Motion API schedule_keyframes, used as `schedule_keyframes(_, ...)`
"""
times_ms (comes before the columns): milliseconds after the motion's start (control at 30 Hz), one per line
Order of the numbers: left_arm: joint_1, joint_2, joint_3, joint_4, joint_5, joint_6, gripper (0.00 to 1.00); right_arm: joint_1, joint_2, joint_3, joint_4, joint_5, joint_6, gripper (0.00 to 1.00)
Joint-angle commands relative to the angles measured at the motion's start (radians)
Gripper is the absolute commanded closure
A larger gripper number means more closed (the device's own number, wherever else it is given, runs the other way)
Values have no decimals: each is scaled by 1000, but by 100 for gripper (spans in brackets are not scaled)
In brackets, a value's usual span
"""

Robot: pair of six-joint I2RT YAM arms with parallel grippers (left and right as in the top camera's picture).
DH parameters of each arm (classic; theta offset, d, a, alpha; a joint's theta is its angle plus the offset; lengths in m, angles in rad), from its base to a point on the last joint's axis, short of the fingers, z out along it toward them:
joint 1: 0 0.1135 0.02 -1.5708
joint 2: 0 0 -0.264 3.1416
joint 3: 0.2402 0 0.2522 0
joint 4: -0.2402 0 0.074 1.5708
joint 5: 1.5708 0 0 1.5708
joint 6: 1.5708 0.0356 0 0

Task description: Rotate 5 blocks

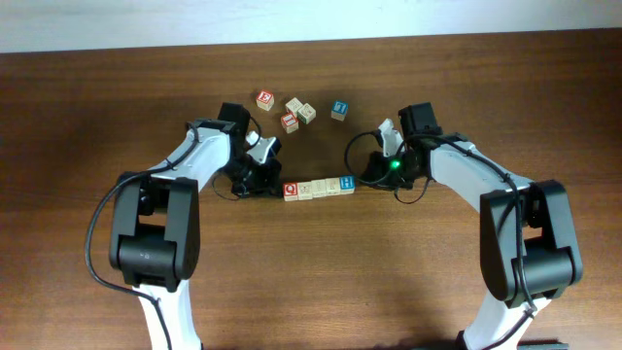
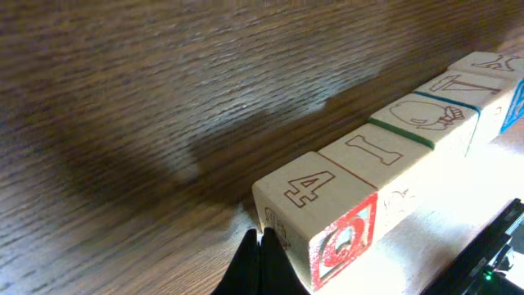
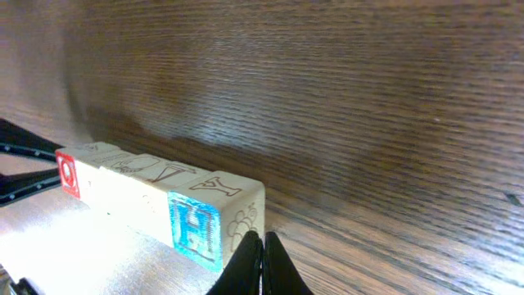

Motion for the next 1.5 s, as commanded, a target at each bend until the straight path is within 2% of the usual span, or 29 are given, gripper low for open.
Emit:
schedule_keyframes(0,8,10,-2,14,28,29,100,6,-2,-7,3,-19,-19,95)
schedule_keyframes(133,64,9,-2,4,51,79,100,6,2,-7,3,-19,-18,96)
schedule_keyframes(233,85,9,-2,9,182,137,100,6,2,-7,3,-19,-14,95)
schedule_keyframes(500,79,9,-2,4,182,156,100,6,21,-7,-8,-20,74,95)
schedule_keyframes(733,79,9,-3,-15,182,155,100,5,41,-7,-4,-31,77,95)
schedule_keyframes(1300,61,9,-3,-14,184,143,100,5,41,-7,3,-31,77,95)
schedule_keyframes(1400,37,9,-3,12,85,34,100,5,41,-7,3,-31,76,96)
schedule_keyframes(1467,36,9,-3,17,79,17,100,5,41,-7,3,-31,76,95)
